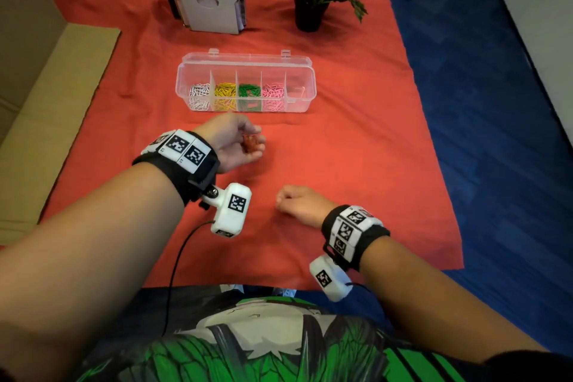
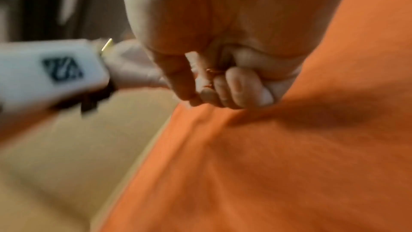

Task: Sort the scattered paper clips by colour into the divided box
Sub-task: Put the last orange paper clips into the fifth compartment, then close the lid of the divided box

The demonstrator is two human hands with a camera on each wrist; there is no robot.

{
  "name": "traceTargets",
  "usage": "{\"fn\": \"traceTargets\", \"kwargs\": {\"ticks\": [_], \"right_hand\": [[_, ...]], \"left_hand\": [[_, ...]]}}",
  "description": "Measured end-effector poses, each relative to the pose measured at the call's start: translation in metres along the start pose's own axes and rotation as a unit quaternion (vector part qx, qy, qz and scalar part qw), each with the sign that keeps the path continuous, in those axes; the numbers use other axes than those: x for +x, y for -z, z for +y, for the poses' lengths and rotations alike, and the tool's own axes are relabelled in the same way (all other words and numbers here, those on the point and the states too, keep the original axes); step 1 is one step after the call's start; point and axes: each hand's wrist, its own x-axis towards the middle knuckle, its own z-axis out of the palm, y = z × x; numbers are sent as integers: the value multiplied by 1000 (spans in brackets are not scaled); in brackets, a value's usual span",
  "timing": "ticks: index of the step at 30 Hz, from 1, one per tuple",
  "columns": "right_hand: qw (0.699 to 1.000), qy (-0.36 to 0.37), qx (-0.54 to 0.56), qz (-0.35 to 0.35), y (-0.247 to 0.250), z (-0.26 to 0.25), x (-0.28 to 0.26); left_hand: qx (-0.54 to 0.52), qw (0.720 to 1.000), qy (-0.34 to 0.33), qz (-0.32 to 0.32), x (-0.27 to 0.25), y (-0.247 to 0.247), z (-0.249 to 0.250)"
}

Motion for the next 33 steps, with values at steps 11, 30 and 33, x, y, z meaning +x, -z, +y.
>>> {"fn": "traceTargets", "kwargs": {"ticks": [11, 30, 33], "right_hand": [[920, -83, 372, 88, 45, 20, -21], [931, 12, 95, 351, 137, -86, 103], [945, -32, 32, 323, 132, -102, 117]], "left_hand": [[-114, 990, -79, -30, 33, -77, 90], [485, 770, -230, 346, 34, 87, 48], [499, 778, -252, 286, 35, 102, 51]]}}
